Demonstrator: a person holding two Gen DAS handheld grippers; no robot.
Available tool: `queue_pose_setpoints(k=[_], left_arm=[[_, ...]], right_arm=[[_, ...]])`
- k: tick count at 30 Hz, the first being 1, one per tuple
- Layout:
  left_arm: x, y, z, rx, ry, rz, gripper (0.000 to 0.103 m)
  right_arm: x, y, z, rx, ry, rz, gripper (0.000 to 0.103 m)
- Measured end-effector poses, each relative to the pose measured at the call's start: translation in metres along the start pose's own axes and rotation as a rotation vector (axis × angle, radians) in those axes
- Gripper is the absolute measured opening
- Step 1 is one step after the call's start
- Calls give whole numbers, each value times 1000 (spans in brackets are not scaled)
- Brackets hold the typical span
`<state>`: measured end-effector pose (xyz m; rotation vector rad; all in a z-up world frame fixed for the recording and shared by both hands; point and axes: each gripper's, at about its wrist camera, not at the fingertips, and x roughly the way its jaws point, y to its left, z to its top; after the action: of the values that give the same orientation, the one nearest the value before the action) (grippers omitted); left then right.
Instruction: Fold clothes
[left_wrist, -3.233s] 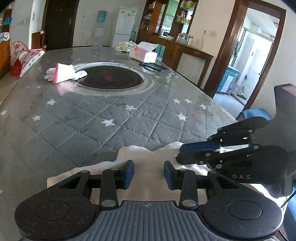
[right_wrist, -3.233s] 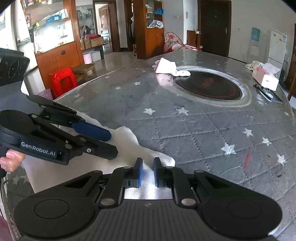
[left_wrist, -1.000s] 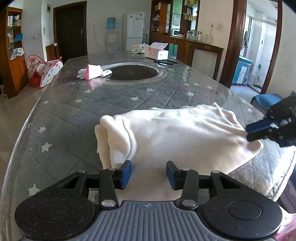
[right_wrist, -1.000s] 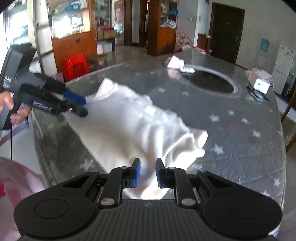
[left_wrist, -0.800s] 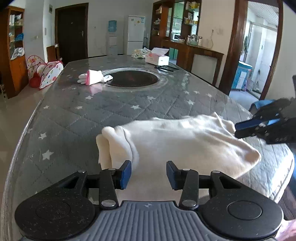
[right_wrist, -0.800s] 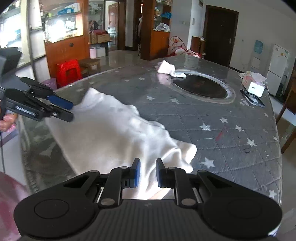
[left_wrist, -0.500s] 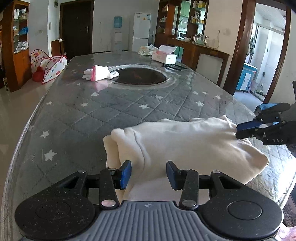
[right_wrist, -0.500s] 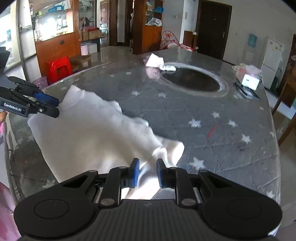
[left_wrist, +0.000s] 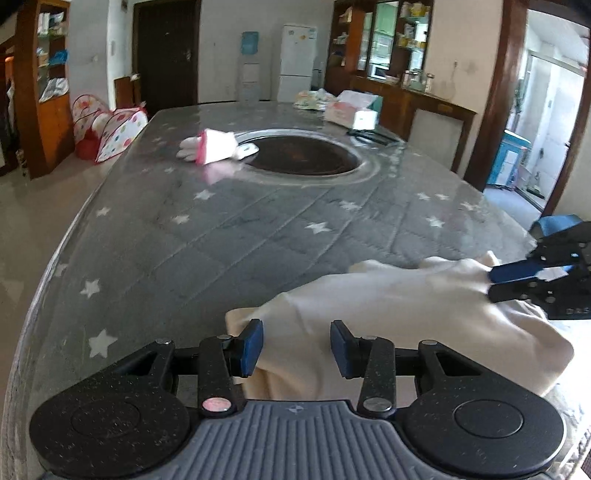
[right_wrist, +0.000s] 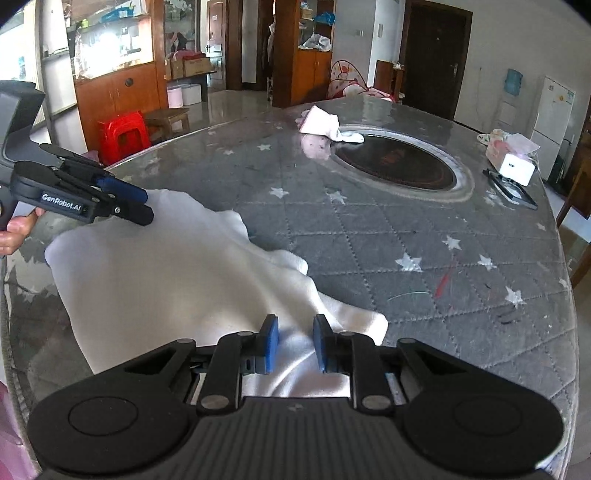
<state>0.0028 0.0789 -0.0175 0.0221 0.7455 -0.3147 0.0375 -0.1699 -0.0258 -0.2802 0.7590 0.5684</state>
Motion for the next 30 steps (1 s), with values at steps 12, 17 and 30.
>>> queue_pose_setpoints(k=[12,17,30], left_arm=[[-38,-14,-17,44,-50,-59,39],[-27,-12,-21,26,-31,-73,38],[-40,-9,-15,-30,-104,-57,36]], right_arm=[[-15,18,2,-39,-33,48,22],[-7,22,-4,-33,-9,53,23],[-8,23,-2,-26,-20,42,28]])
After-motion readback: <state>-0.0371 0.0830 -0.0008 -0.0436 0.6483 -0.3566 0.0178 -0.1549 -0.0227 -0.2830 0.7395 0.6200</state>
